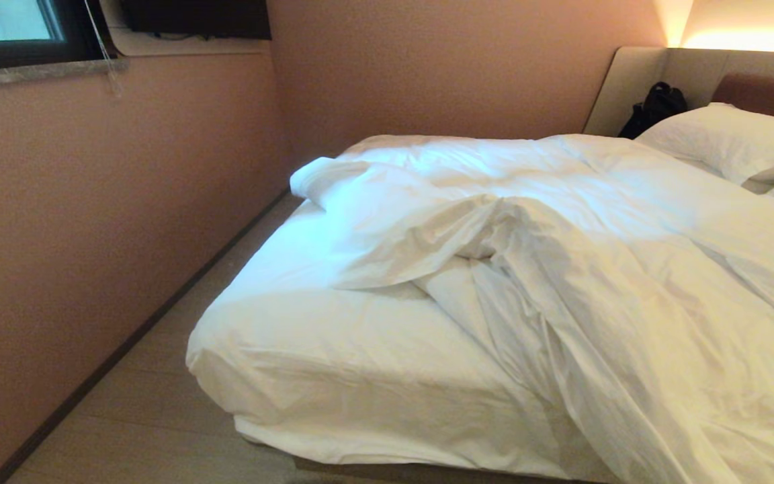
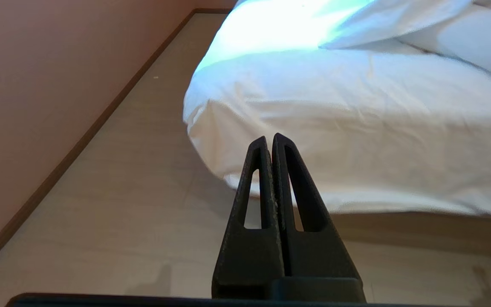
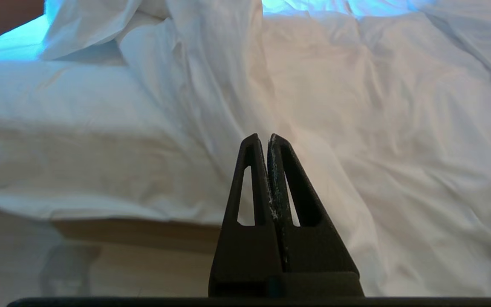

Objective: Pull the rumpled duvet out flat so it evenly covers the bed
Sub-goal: Hold the folded corner of the quilt

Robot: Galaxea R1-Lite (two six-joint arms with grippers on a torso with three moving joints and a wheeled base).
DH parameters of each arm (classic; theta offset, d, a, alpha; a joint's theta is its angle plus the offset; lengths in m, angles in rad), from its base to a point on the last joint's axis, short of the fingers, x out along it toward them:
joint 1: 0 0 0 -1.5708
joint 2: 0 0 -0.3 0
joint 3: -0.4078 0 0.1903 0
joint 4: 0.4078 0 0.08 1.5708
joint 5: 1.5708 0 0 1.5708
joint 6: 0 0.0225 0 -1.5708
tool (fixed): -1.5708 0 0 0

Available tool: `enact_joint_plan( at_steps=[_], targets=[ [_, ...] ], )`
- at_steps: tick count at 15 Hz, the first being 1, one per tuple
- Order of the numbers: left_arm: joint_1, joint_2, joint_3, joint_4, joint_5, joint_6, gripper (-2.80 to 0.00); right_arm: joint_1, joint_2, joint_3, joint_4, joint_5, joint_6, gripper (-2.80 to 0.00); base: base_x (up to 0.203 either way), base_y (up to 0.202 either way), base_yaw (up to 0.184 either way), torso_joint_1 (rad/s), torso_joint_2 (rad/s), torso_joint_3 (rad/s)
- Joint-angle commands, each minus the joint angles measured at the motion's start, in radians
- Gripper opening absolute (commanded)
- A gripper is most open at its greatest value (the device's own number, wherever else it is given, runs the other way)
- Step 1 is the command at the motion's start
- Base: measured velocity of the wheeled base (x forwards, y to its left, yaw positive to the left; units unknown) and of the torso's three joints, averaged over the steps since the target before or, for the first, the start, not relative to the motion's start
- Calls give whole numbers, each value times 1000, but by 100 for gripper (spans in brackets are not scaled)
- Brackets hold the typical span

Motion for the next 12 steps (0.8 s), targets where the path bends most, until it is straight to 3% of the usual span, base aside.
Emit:
enact_joint_plan(
  at_steps=[1,4,12],
  targets=[
    [0,0,0,0,0,0,-280,0,0,0,0,1,0,-280,200,0,0,2,2,4],
    [1,0,0,0,-2,3,-280,0,0,0,0,1,0,-280,167,0,1,4,4,4],
    [1,1,-1,2,-3,10,-280,0,0,0,0,-1,0,-280,0,0,0,0,0,0]
  ],
)
